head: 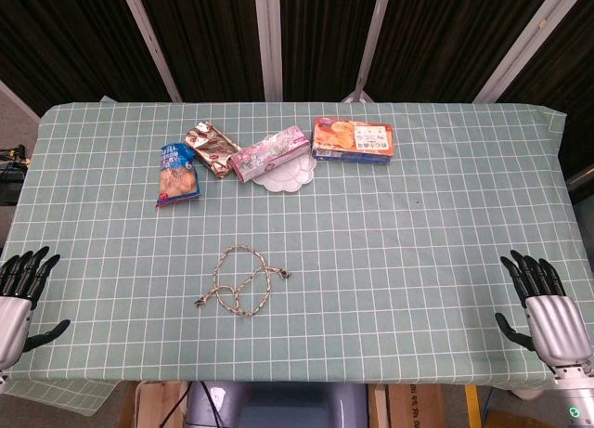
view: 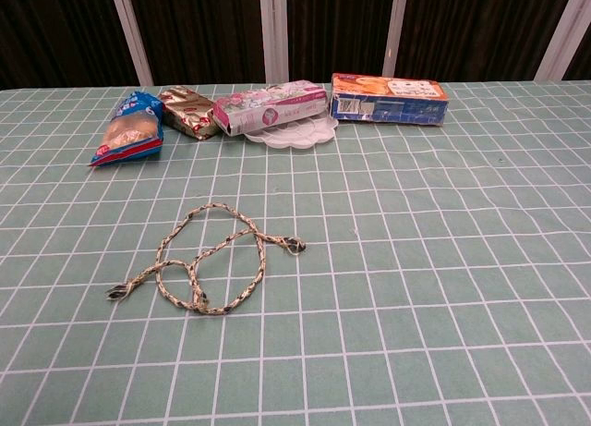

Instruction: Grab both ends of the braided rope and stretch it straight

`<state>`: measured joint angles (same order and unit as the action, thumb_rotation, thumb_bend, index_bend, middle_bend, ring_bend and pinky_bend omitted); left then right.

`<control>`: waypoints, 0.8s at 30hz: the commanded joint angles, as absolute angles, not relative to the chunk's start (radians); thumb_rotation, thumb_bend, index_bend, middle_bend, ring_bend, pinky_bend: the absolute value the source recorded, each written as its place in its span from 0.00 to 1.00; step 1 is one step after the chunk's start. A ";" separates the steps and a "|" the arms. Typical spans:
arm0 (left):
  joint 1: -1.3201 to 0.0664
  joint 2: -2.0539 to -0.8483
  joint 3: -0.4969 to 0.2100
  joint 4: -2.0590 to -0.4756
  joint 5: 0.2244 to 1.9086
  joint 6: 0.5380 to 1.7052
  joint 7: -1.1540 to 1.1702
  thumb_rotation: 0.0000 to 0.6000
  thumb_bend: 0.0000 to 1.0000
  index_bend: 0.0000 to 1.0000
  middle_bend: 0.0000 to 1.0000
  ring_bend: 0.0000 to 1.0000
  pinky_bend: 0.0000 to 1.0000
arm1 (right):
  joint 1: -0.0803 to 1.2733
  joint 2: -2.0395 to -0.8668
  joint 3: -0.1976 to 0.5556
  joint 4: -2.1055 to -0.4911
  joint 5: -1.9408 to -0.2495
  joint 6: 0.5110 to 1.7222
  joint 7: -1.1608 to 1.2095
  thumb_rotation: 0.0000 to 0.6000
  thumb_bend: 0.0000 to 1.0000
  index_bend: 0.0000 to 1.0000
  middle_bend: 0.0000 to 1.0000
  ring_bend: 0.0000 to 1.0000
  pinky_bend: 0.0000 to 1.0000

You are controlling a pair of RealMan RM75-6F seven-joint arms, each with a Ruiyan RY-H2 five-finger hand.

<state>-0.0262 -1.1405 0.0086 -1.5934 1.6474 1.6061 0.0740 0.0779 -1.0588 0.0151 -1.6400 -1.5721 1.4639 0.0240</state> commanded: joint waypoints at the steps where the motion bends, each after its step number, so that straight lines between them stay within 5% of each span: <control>1: -0.026 -1.140 0.009 -1.594 1.648 1.607 0.074 1.00 0.12 0.01 0.00 0.00 0.00 | 0.078 -1.059 0.015 -1.640 -1.573 1.464 0.025 1.00 0.35 0.00 0.00 0.00 0.00; 16: -0.028 -1.140 0.007 -1.595 1.643 1.602 0.072 1.00 0.12 0.01 0.00 0.00 0.00 | 0.132 -1.086 0.025 -1.771 -1.603 1.408 0.020 1.00 0.35 0.00 0.00 0.00 0.00; 24: -0.031 -1.139 0.003 -1.594 1.639 1.601 0.059 1.00 0.12 0.01 0.00 0.00 0.00 | 0.271 -1.234 0.118 -1.933 -1.453 1.234 -0.147 1.00 0.35 0.24 0.04 0.00 0.00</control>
<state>-0.0305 -1.1388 0.0025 -1.5941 1.6391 1.6014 0.0594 0.2169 -1.1705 0.0773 -1.8914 -1.5133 1.2905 -0.0764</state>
